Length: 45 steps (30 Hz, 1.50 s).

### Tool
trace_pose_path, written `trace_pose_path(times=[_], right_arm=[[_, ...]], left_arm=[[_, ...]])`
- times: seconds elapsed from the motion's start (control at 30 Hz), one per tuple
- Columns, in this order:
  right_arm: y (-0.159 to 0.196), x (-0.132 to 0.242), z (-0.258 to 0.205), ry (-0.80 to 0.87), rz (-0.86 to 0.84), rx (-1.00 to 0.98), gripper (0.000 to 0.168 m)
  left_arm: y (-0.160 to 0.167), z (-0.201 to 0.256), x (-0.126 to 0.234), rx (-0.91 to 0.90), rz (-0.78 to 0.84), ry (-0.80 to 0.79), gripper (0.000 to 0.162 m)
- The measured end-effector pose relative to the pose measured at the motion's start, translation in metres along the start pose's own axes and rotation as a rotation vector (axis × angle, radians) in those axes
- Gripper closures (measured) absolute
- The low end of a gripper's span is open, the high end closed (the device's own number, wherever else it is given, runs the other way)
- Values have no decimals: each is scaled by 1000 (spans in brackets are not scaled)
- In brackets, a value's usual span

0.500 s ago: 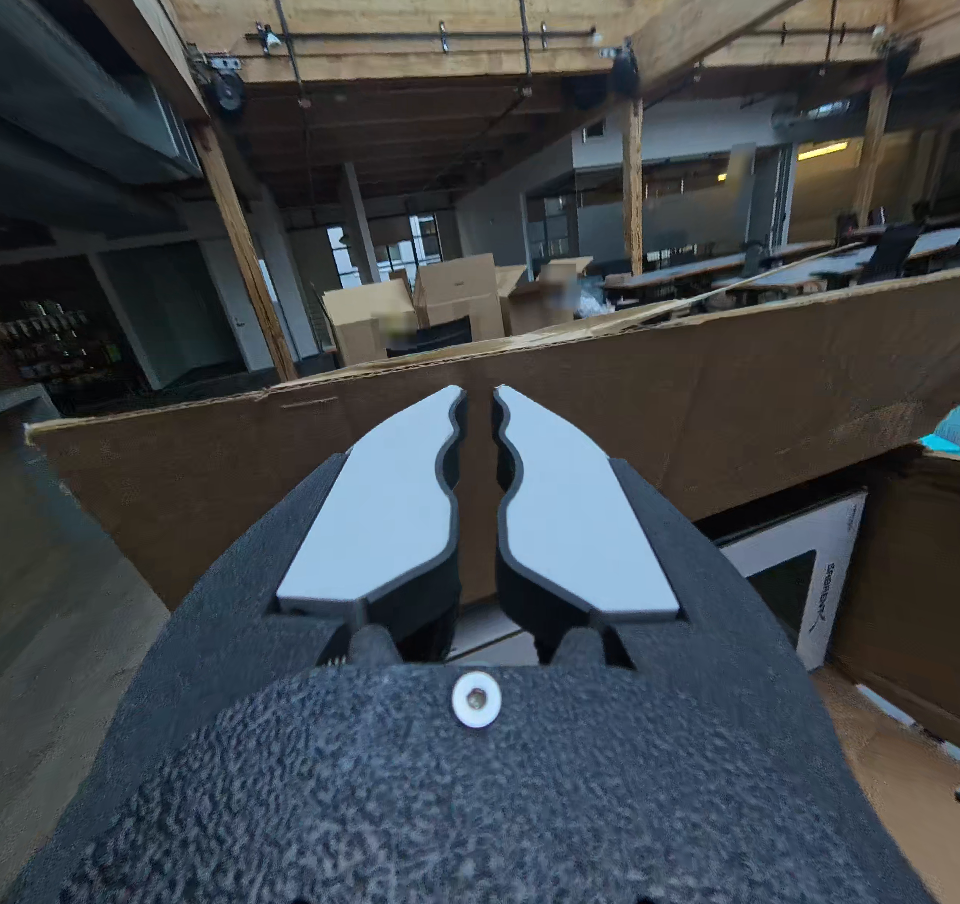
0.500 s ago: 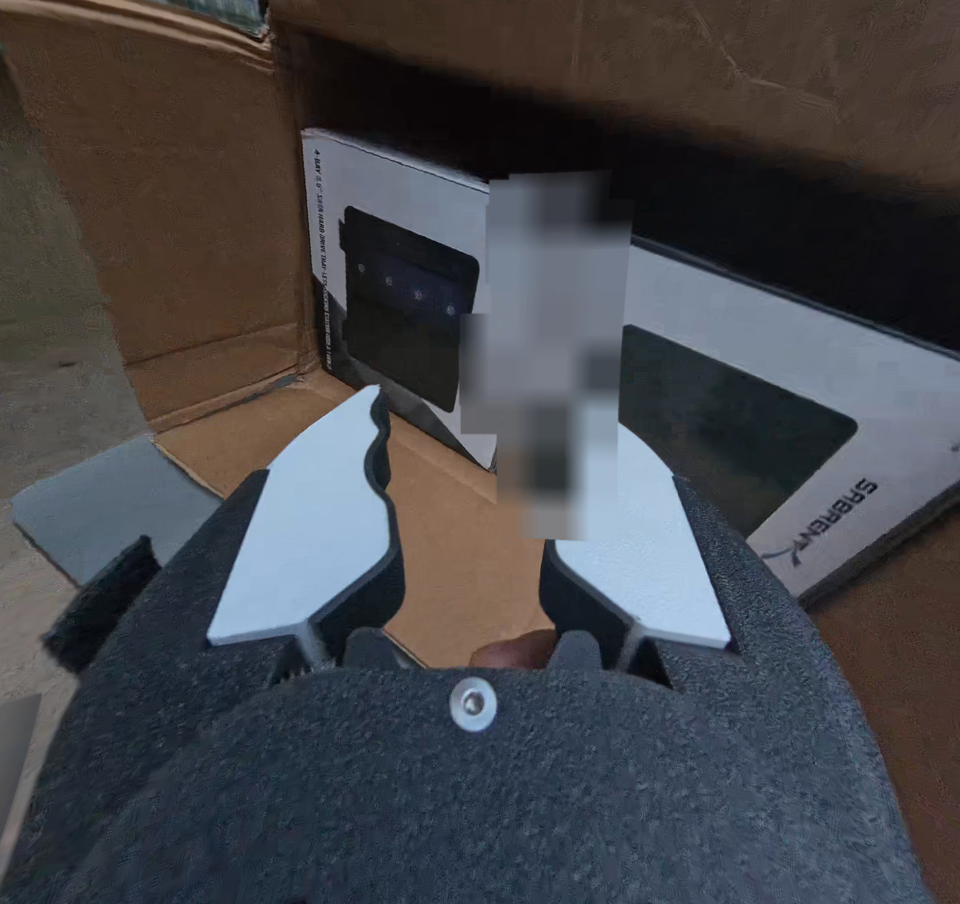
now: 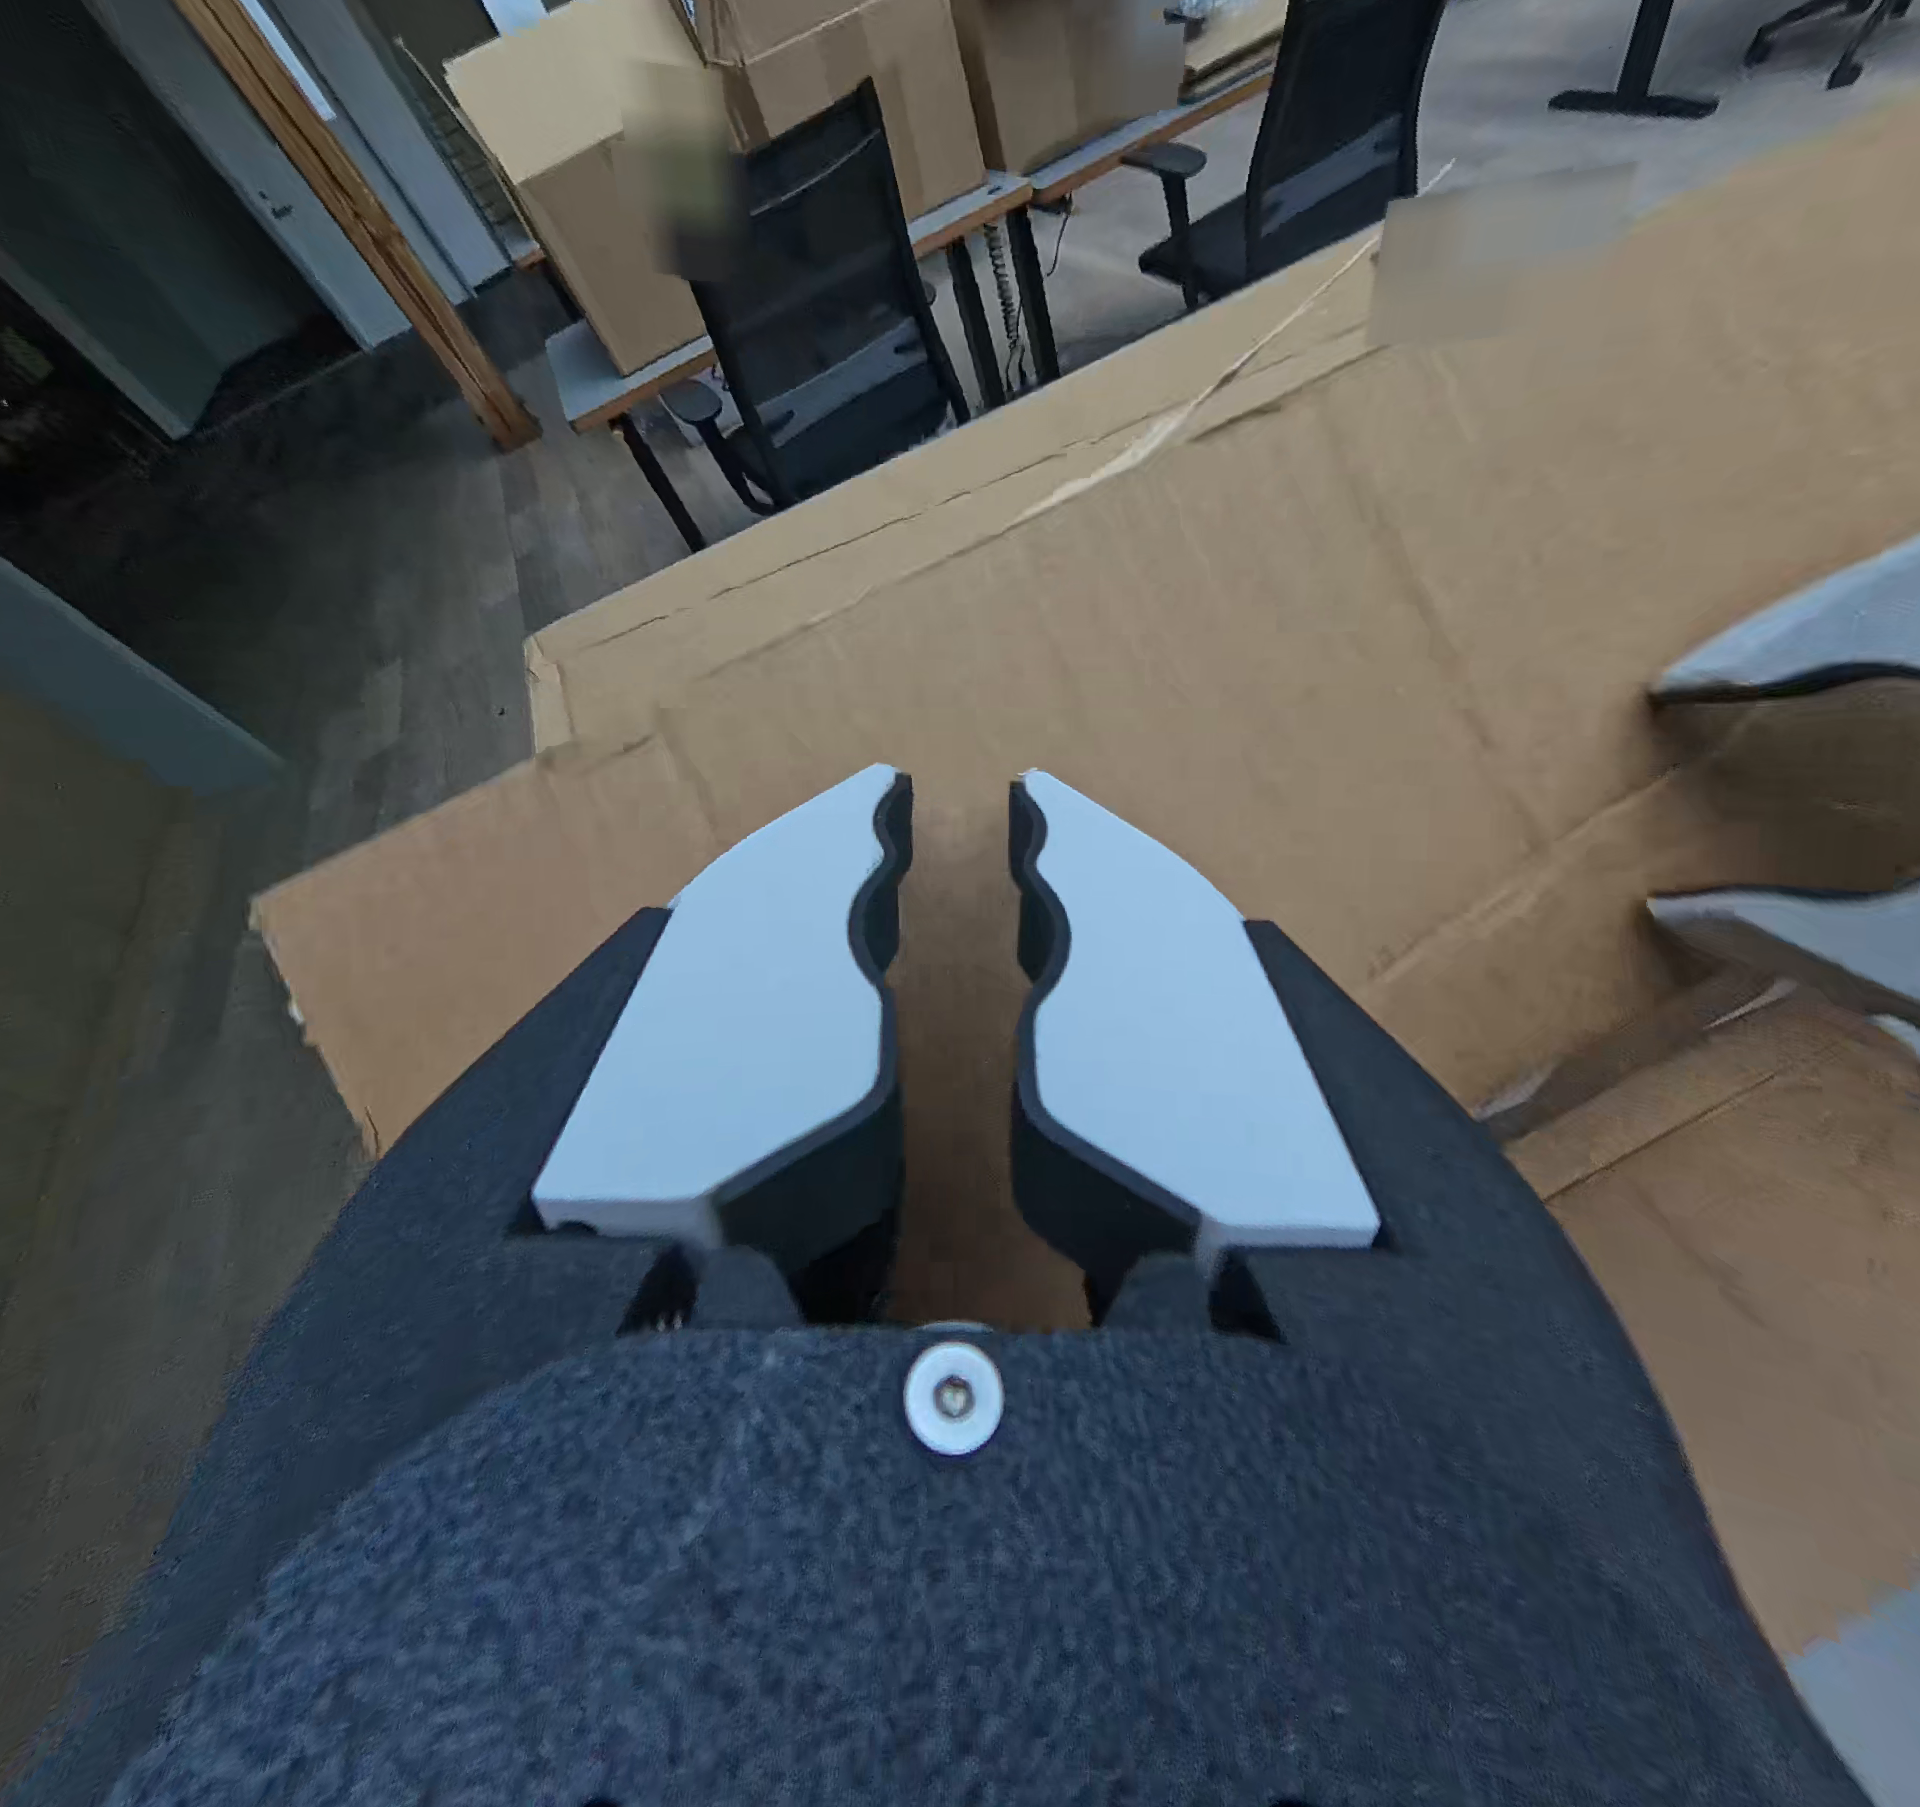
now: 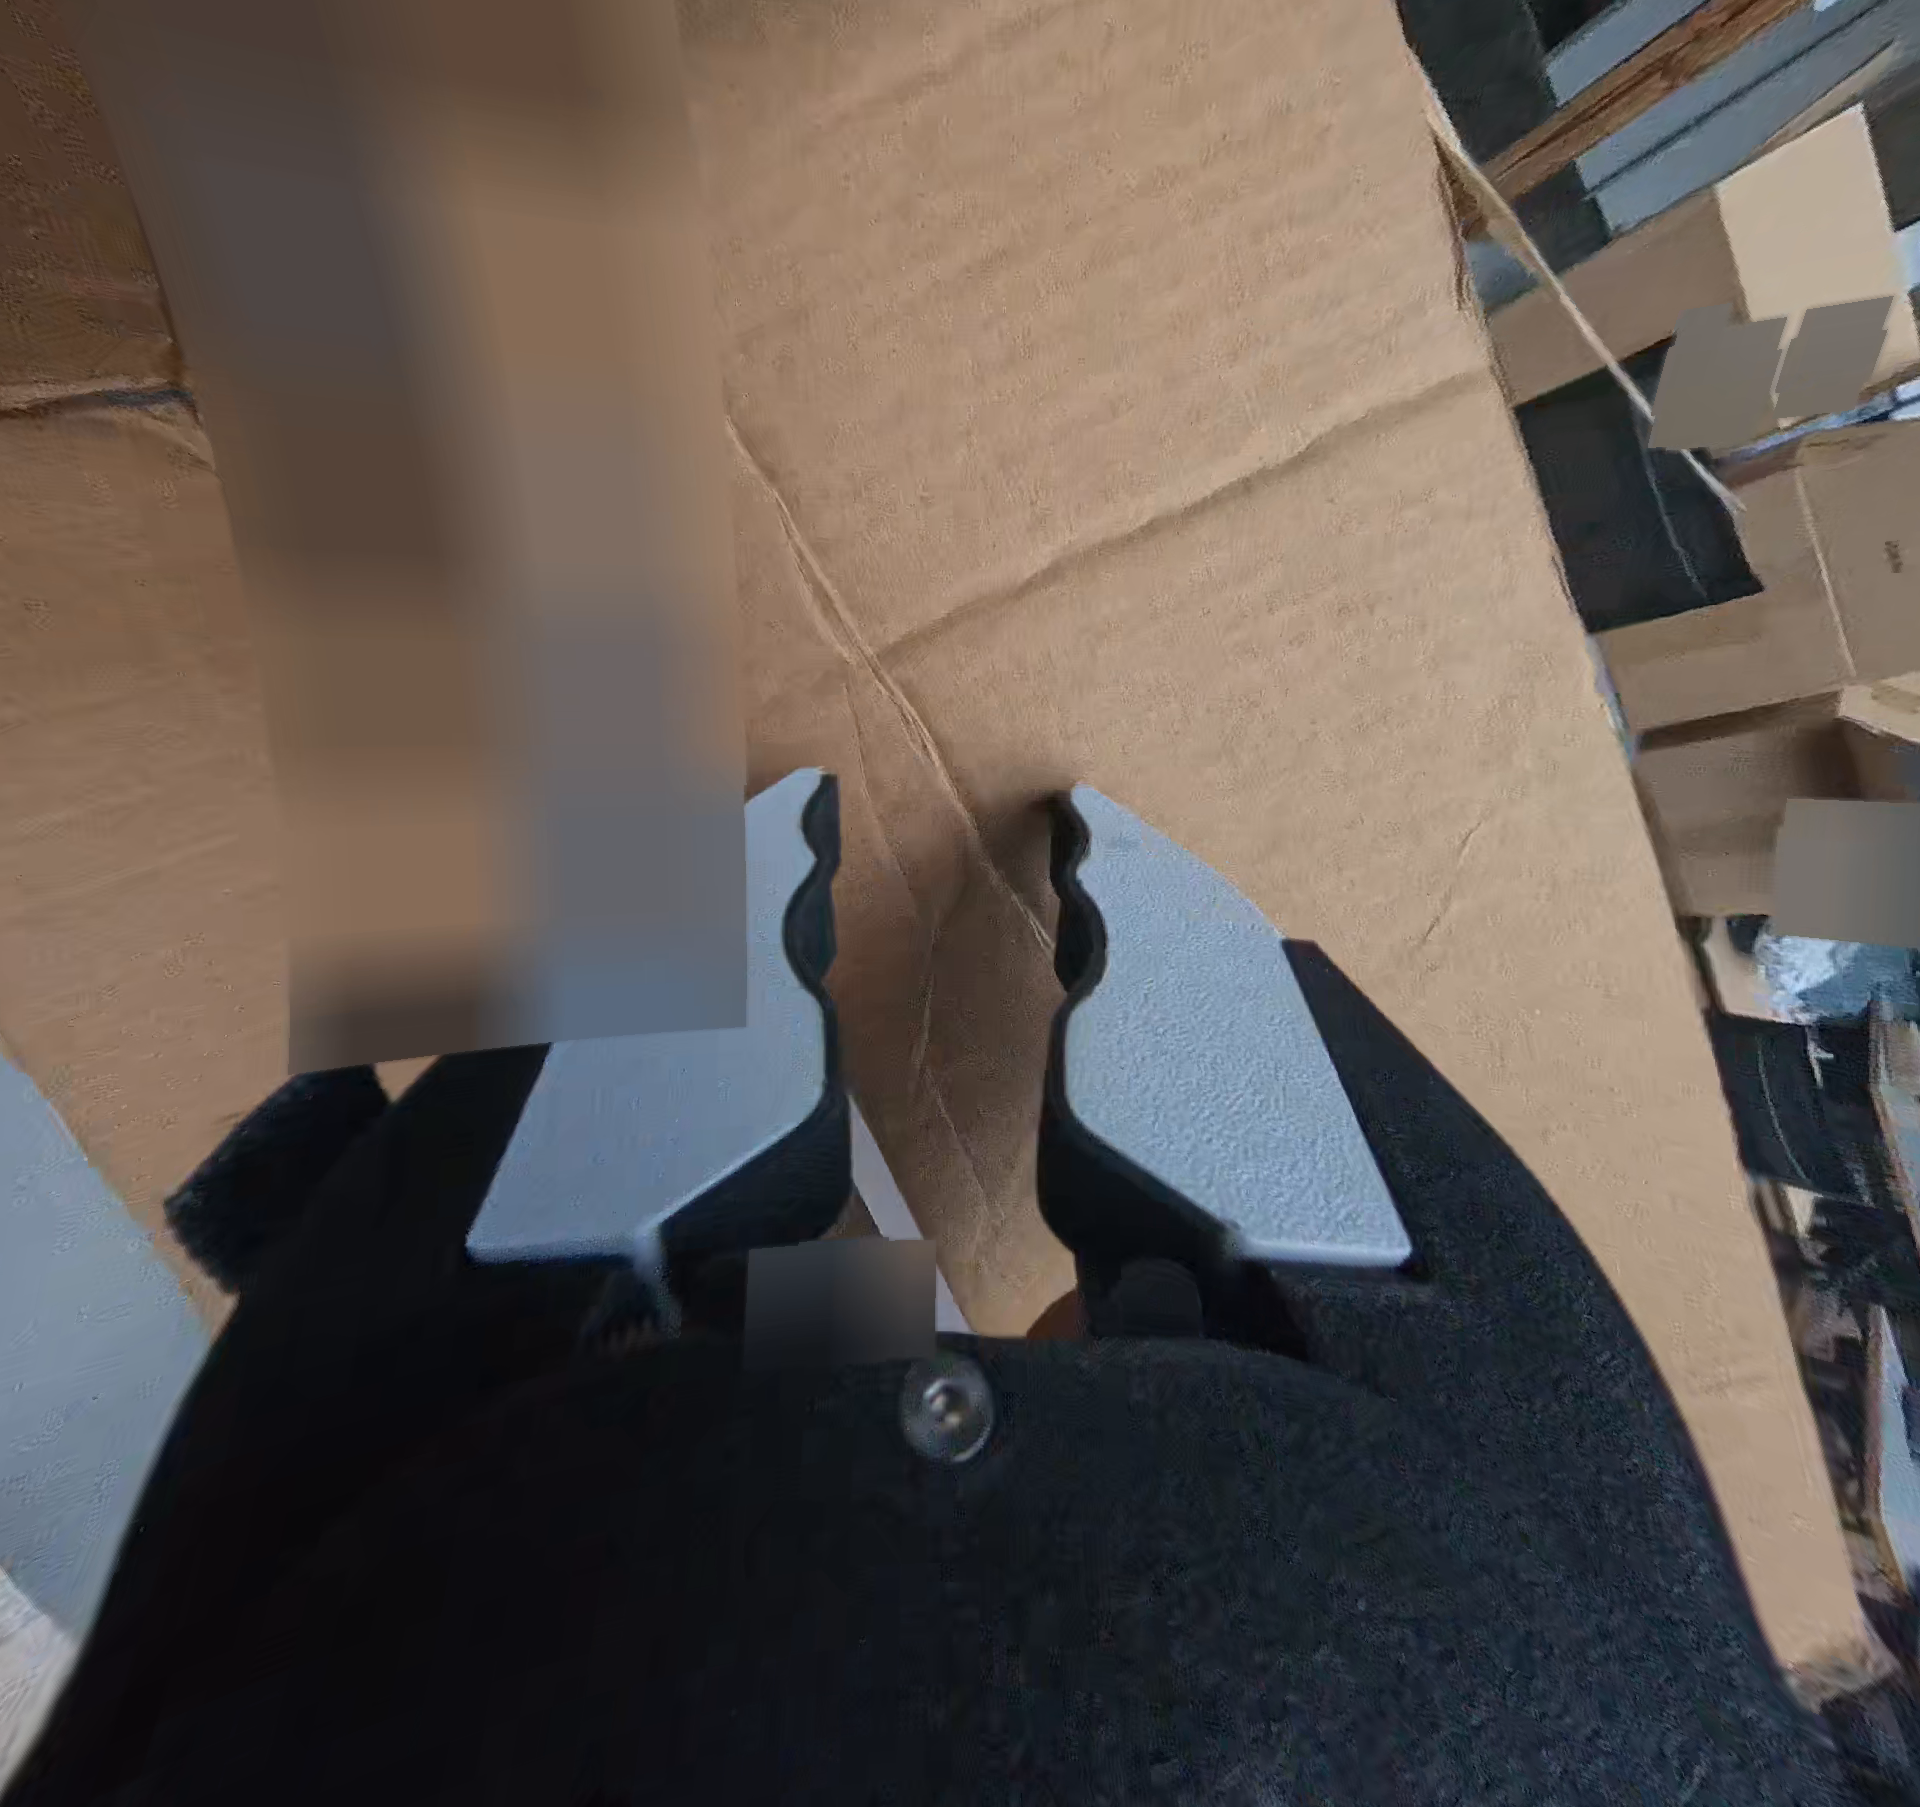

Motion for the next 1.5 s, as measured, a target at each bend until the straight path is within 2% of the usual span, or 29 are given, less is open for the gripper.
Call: trace_pose_path(times=[0.1,0.17,0.2,0.3,0.4,0.47,0.53,0.6,0.73,0.83,0.9,1.0,1.07,1.2,1.3,1.4,1.5], right_arm=[[0,3,16,-191,-13,-89,129],[3,-2,28,-273,1,-152,138],[5,-5,31,-290,5,-173,140],[8,-13,28,-287,-4,-184,132],[5,-5,14,-197,13,-115,121],[4,1,10,-161,23,-90,119],[5,1,9,-165,31,-98,118],[7,-1,12,-181,50,-124,120],[9,0,16,-219,95,-184,122],[6,8,15,-257,113,-209,114],[5,10,15,-256,113,-206,114],[9,8,13,-213,162,-222,119],[15,13,8,-177,256,-260,121],[24,29,-8,-178,433,-368,116],[29,32,-22,-150,469,-375,107],[34,36,-36,-70,495,-343,106],[36,40,-50,-7,501,-318,107]], left_arm=[[41,17,57,115,164,40,146],[85,36,77,136,156,59,143],[107,45,79,117,139,53,138],[160,63,67,40,139,-69,123],[196,61,47,170,77,-124,88],[211,49,39,220,47,-193,77],[210,33,41,141,100,-288,74],[199,19,42,-4,135,-311,82],[192,-5,27,-310,-4,-234,74],[193,-18,32,-436,-59,-139,87],[189,-19,36,-387,-100,-71,89],[190,-13,30,-194,-185,-32,85],[192,-10,27,-113,-160,-98,92],[194,-4,21,-55,-112,-191,91],[193,-4,20,13,-83,-202,93],[191,-4,22,115,-36,-168,92],[195,-2,23,108,-9,-164,89]])
Point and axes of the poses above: each gripper's, where its closed fingertips meet, x back along the fingers, y out of its underside, z = x × y across the jaws, the point moved 10 cm from there along x, back along the fingers, and after that the axes turned 5 degrees about -y, right-handed, at the moved point
